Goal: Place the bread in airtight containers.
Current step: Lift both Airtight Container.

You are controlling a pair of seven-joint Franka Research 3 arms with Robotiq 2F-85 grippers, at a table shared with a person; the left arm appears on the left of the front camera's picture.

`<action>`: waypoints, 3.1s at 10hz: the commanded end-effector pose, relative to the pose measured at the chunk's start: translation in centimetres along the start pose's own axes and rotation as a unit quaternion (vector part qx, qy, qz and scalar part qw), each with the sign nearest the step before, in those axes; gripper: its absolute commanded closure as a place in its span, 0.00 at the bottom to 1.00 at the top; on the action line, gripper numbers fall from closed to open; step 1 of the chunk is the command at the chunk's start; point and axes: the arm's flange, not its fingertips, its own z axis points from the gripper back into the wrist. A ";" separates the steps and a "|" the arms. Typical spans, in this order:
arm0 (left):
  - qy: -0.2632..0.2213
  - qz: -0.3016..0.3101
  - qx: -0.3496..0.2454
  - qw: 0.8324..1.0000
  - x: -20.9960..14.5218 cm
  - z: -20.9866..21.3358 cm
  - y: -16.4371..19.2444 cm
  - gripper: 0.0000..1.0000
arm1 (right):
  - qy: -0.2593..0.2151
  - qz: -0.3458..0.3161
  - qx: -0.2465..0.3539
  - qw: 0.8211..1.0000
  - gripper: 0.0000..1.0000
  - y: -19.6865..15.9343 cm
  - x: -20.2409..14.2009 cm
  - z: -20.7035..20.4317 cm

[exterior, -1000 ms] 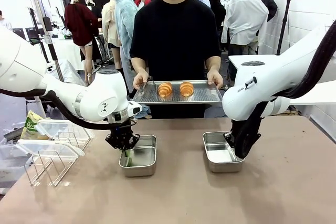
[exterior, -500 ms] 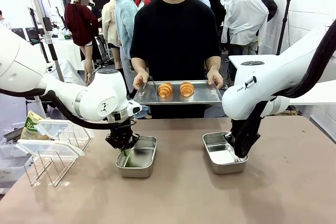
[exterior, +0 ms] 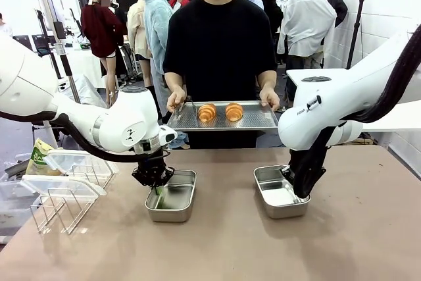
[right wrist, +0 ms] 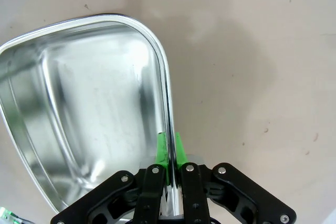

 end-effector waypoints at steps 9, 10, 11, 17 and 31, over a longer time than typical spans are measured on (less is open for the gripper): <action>-0.010 0.036 -0.005 0.999 -2.2 5.3 -1.7 1.00 | 0.052 -0.072 0.025 0.996 1.00 -0.7 0.0 3.3; -0.013 0.044 -0.002 0.999 -2.5 6.5 -1.7 1.00 | 0.048 -0.082 0.038 0.995 1.00 -1.0 -0.4 4.6; -0.008 0.055 -0.007 0.998 -3.1 8.1 -1.5 1.00 | 0.037 -0.091 0.048 0.994 1.00 -1.4 -1.3 6.2; -0.026 0.055 0.011 0.998 -5.9 15.8 -1.8 1.00 | -0.033 -0.074 0.024 0.996 1.00 -1.8 -6.5 13.9; -0.036 0.043 0.031 0.998 -4.3 16.9 -1.1 1.00 | -0.022 -0.047 -0.028 0.998 1.00 -0.4 -5.3 18.0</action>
